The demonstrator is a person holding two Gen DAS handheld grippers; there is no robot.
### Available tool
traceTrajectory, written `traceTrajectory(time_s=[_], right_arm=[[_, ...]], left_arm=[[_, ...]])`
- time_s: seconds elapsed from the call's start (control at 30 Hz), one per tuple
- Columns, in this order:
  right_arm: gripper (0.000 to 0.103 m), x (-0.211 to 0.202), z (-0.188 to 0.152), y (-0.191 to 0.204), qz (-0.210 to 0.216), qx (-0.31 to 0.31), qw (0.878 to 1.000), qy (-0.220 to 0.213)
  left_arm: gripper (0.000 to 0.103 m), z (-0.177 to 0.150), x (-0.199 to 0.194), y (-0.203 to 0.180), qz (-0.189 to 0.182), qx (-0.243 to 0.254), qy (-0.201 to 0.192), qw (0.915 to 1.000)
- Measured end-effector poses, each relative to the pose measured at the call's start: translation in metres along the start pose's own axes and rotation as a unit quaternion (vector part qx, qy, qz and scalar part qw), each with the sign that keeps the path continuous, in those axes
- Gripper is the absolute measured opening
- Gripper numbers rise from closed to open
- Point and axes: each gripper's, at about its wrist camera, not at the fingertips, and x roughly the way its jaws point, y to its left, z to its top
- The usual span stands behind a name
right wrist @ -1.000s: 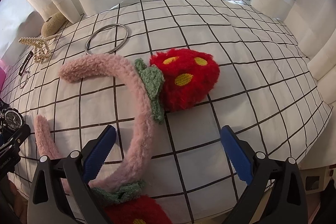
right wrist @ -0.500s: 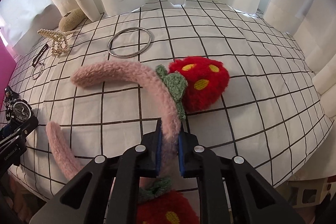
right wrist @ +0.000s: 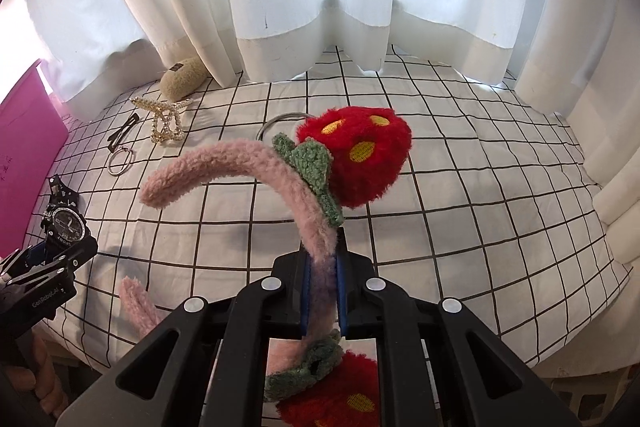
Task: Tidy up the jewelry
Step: 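Close the left tool on the black watch while the right tool grips the headband, then lift and carry the watch and headband over the pink tub with both tools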
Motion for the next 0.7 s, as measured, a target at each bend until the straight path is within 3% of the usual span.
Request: traceTrajectory(time_s=[0.37, 0.7], right_arm=[[0.010, -0.055, 0.053, 0.019, 0.060, -0.060, 0.995, -0.056], [0.010, -0.091, 0.116, 0.094, 0.167, -0.136, 0.969, -0.121]], left_arm=[[0.072, 0.038, -0.094, 0.022, 0.014, -0.059, -0.074, 0.9954], [0.072, 0.053, -0.192, 0.082, 0.098, -0.133, -0.151, 0.9746]])
